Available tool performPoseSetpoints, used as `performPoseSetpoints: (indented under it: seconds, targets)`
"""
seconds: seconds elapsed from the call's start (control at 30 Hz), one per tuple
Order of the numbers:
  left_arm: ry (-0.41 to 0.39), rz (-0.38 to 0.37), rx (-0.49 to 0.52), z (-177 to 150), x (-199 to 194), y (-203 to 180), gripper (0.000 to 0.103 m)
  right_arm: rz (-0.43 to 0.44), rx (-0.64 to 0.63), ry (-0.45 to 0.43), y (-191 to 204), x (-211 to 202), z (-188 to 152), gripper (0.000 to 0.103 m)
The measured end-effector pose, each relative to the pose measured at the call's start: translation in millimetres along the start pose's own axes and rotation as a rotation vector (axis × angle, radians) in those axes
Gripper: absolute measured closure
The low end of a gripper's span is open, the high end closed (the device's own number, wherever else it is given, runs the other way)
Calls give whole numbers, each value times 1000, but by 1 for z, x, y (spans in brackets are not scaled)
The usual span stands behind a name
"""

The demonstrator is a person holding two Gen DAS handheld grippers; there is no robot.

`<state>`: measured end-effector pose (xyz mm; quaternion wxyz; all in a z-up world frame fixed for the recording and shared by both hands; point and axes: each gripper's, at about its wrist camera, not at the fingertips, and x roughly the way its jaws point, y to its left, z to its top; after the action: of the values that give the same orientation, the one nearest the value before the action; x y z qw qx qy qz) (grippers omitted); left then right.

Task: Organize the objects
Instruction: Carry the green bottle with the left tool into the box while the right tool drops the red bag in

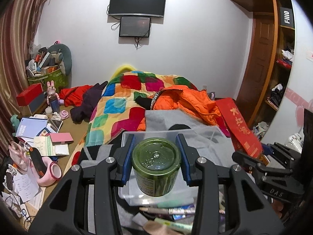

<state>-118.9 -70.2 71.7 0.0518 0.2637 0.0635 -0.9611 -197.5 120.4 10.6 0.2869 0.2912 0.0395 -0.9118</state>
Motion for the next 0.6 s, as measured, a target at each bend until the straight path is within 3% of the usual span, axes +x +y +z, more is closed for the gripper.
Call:
performPoseSetpoints:
  seconds: [0.37,0.6]
  targets:
    - [77,137,53,-10,59,7,62,48,-23,123,-3,47,-6,49]
    - [134,130,71,-25,83,1,62,51,-42,164,-4,66,-12,49]
